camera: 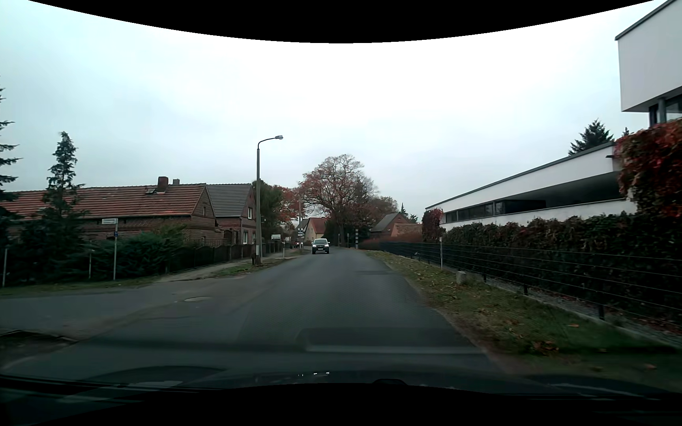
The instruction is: Follow the waypoints while adhering to traffic rules and regulations
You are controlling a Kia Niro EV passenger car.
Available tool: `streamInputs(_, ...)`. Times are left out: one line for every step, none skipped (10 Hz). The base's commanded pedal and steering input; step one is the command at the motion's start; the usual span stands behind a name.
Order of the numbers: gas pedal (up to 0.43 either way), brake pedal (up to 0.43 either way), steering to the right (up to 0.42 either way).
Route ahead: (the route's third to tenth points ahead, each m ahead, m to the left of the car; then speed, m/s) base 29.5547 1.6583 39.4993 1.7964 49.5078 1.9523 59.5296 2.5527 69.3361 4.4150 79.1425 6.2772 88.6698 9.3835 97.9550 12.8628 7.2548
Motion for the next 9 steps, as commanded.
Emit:
streamInputs(0.118,0.000,0.003)
streamInputs(0.118,0.000,0.003)
streamInputs(0.118,0.000,0.003)
streamInputs(0.118,0.000,0.003)
streamInputs(0.118,0.000,0.003)
streamInputs(0.118,0.000,0.003)
streamInputs(0.118,0.000,0.004)
streamInputs(0.118,0.000,0.003)
streamInputs(0.118,0.000,0.003)
